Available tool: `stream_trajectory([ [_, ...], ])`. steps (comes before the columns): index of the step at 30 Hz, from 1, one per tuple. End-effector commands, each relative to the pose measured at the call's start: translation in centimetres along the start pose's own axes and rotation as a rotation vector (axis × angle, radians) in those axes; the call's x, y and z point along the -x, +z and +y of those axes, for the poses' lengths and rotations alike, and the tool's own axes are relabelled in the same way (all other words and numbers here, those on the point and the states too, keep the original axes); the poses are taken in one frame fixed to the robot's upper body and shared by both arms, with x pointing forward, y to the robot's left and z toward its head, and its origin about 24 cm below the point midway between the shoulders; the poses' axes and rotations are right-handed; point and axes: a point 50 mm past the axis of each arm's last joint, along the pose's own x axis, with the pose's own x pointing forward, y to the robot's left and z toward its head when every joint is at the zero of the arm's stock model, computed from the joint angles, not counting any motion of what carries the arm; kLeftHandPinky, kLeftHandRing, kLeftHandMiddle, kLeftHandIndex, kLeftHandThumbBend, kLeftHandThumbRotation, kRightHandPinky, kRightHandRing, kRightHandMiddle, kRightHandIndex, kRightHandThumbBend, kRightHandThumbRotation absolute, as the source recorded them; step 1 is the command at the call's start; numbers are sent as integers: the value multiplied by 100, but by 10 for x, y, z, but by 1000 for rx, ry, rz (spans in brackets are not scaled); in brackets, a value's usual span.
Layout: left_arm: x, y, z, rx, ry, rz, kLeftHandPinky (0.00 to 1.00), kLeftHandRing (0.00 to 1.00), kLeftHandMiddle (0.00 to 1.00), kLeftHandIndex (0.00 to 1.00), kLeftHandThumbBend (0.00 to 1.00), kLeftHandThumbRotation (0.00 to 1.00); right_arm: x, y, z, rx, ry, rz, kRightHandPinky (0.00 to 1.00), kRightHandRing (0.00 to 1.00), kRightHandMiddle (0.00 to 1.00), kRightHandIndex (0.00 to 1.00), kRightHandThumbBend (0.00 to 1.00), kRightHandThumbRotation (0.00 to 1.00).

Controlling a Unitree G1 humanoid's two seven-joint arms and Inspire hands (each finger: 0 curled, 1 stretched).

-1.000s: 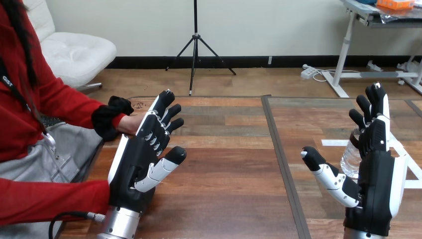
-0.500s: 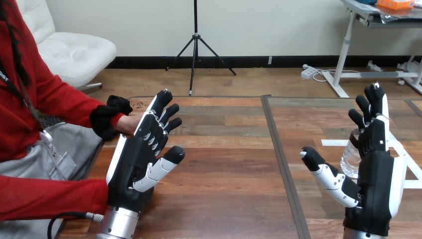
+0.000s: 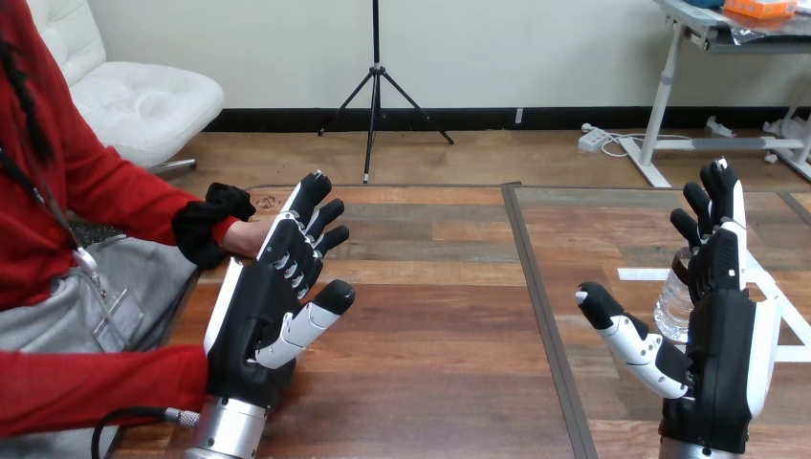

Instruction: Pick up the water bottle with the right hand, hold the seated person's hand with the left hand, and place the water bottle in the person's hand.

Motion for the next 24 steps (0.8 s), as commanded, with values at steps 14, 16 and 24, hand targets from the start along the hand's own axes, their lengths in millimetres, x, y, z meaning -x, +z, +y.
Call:
stream_trajectory([
  [14,-24,15,0,-13,-18,-109,87,93,96,94,100,62,-17,4,8,-21,-7,-61,89,94,97,97,100,55],
  [16,-24,15,0,-11,-18,-108,87,93,97,94,100,62,-17,4,8,-22,-8,-61,89,94,97,97,100,55],
  [24,-24,15,-1,-7,-19,-109,87,93,97,94,100,61,-18,4,7,-25,-12,-63,89,94,97,97,100,54],
])
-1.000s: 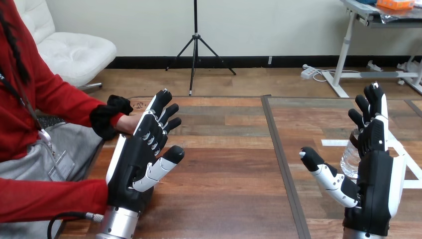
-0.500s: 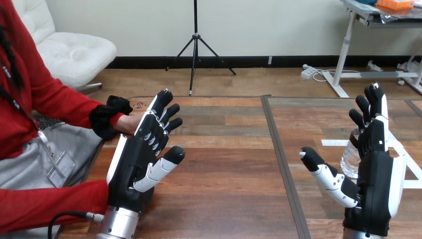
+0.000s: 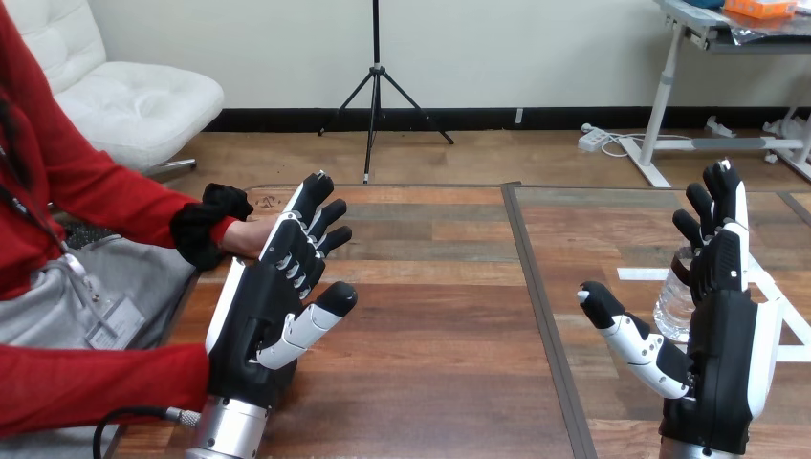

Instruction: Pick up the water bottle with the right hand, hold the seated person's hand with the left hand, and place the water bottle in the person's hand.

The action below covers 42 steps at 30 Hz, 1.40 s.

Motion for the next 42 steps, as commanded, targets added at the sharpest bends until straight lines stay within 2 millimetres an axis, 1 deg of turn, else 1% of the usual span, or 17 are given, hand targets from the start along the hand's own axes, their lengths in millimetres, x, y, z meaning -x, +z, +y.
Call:
stream_trajectory([
  [1,-24,15,0,-10,-13,-107,87,93,97,94,100,61,-19,5,7,-26,-6,-69,89,94,97,97,100,55],
  [15,-25,15,0,-15,-15,-107,88,93,97,95,100,61,-24,7,2,-19,-26,-91,88,94,97,97,100,54],
  [22,-26,15,-1,-9,-15,-109,88,94,97,95,100,61,-30,7,-7,0,-56,-120,87,93,97,96,100,53],
  [36,-26,14,-2,-9,-13,-103,88,93,97,94,100,62,-42,8,-31,69,-109,-159,91,95,97,97,100,53],
  [42,-26,14,-3,-16,-10,-104,88,93,96,94,100,63,-47,9,-40,80,-127,-170,92,95,97,97,100,52],
])
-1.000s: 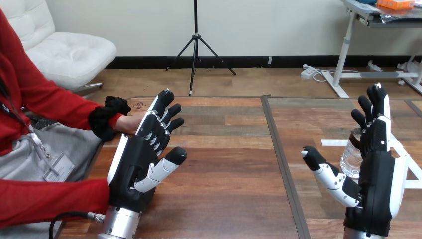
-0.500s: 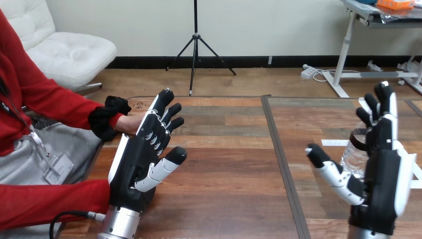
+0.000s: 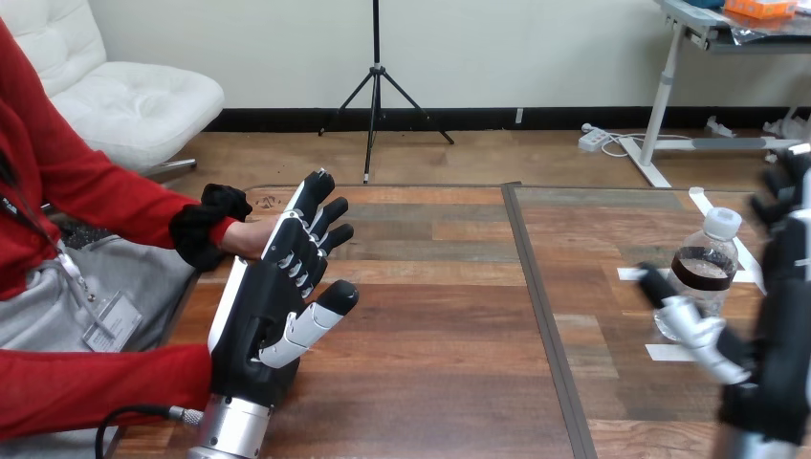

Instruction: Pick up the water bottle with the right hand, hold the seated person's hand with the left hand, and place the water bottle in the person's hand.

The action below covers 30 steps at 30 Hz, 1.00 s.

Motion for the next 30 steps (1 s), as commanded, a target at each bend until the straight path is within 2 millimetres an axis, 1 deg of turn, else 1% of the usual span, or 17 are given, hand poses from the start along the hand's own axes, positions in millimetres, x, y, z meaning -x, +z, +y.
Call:
stream_trajectory([
  [1,-25,14,-1,-21,-13,-100,88,93,96,94,100,63,-27,8,-3,-11,-37,-103,91,95,97,97,100,52],
  [9,-25,14,-2,-20,-15,-100,87,93,96,94,100,63,-32,8,-10,1,-63,-108,90,94,96,96,100,50],
  [15,-26,14,-2,-20,-16,-100,87,93,97,94,100,63,-37,8,-15,-6,-80,-110,91,94,96,96,100,48],
  [23,-27,14,-2,-17,-20,-102,88,93,97,94,100,63,-41,5,-19,24,-98,-97,94,96,98,97,100,50],
  [30,-27,14,-2,-11,-23,-100,88,93,97,94,100,62,-45,-1,-21,43,-116,-58,96,97,99,98,100,51],
])
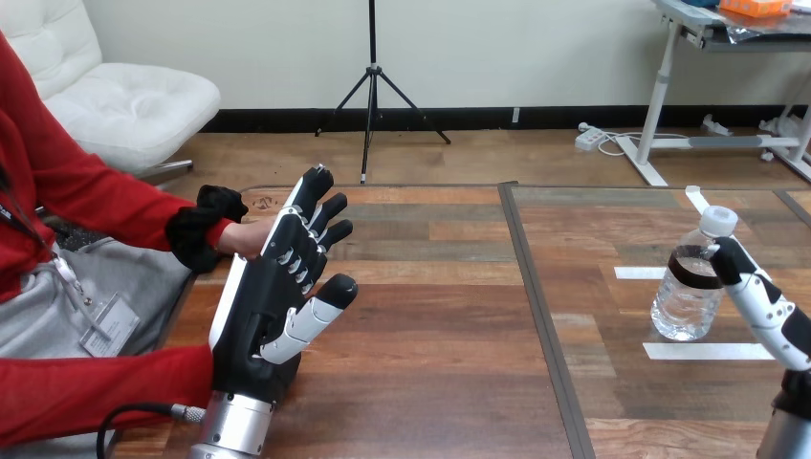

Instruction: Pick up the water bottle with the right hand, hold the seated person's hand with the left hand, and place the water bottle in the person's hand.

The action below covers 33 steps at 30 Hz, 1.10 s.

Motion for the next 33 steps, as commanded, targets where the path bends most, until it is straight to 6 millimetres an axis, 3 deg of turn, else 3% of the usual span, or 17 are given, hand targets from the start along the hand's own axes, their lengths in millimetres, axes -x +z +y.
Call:
stream_trajectory([
  [1,-24,13,-1,-15,-27,-93,88,93,97,94,100,62,-29,4,4,-8,-23,-67,97,97,99,98,100,51],
  [33,-26,14,-1,-19,-36,-98,88,94,97,95,100,63,-50,-43,6,102,22,226,100,100,100,100,100,57],
])
